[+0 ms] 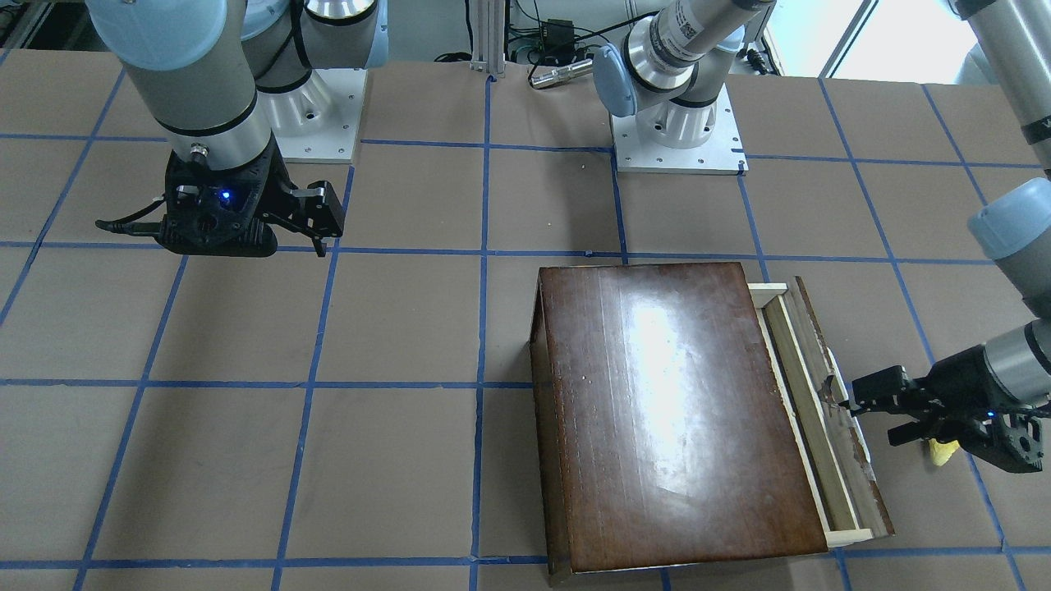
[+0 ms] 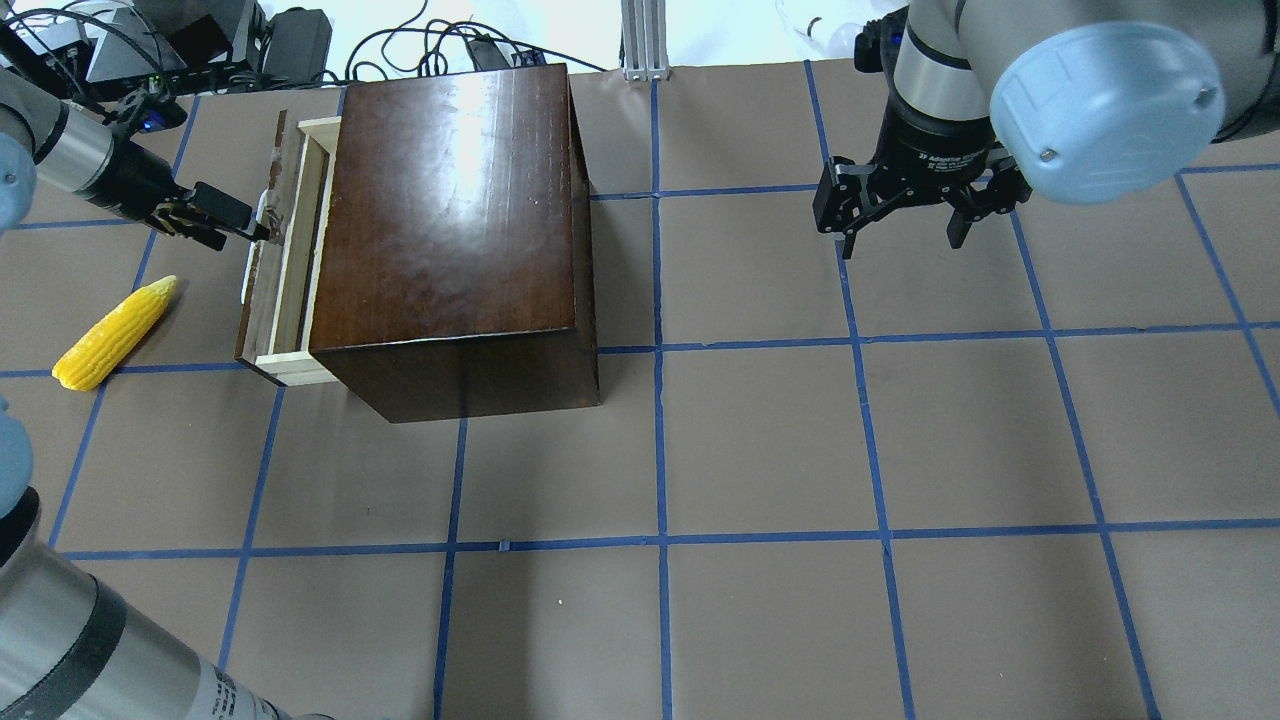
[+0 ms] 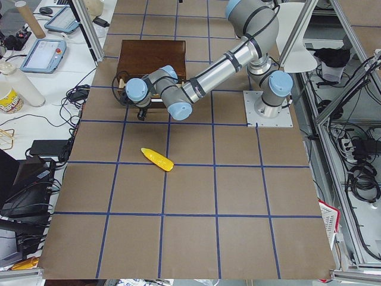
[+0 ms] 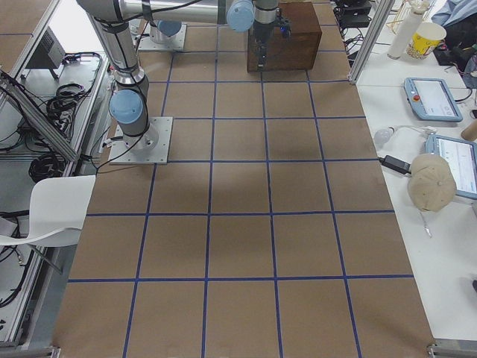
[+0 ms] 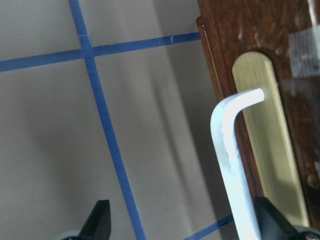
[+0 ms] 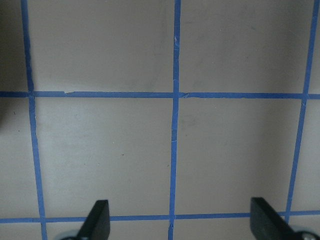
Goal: Open drawer and put corn inside
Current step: 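Pull the drawer open with the left gripper, away from the cabinet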
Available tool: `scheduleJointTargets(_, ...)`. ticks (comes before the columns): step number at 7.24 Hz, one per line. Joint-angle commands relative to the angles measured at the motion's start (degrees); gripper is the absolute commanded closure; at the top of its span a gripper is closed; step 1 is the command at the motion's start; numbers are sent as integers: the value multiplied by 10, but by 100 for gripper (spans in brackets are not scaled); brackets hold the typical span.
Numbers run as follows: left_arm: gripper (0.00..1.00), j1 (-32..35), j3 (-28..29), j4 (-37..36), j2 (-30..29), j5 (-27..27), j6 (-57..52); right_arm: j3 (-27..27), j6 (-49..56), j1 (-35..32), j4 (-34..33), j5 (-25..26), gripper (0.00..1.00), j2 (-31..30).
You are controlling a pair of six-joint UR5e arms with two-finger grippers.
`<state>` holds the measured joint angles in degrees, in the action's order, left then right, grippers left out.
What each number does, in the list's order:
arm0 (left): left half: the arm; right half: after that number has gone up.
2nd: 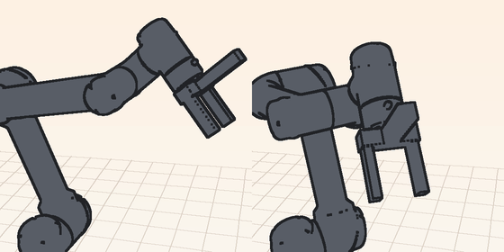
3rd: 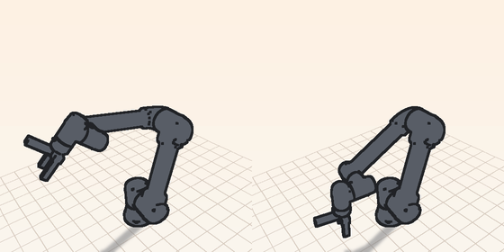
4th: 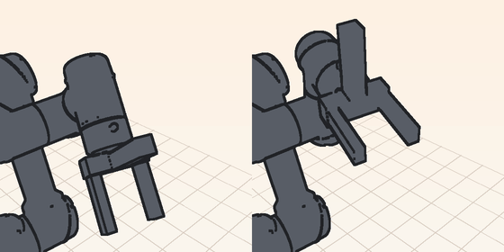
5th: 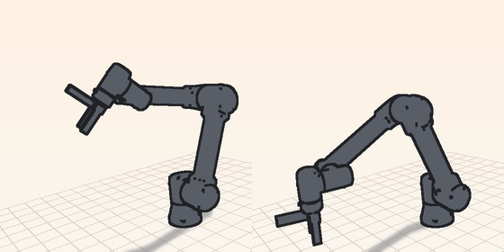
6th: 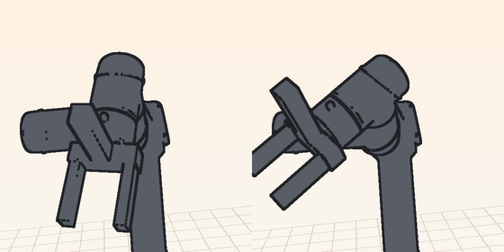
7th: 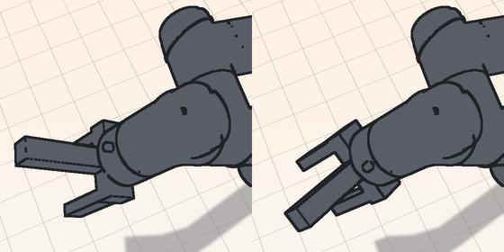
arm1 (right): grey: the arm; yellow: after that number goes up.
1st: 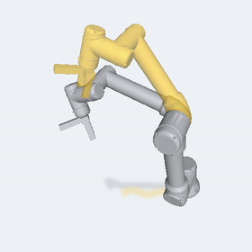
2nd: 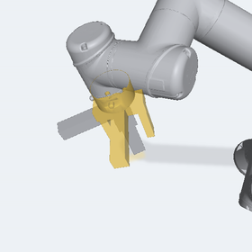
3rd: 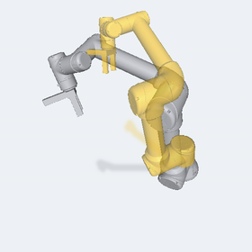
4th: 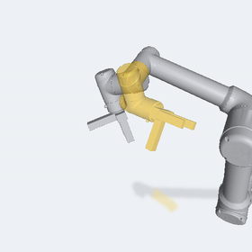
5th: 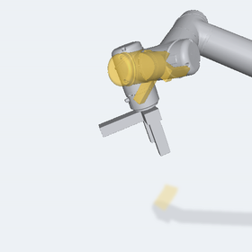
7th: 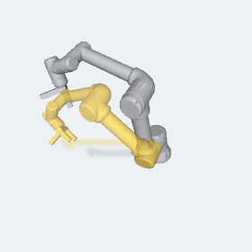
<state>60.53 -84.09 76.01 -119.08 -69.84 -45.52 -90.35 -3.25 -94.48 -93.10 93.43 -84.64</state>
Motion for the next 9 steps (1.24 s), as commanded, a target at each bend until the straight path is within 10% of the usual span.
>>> scheduleJointTargets(1,0,-1,4,3,-1,-5,-6,0,0,0,0,0,0,-1)
scheduleJointTargets(9,0,-24,16,5,4,-40,-48,0,0,0,0,0,0,0)
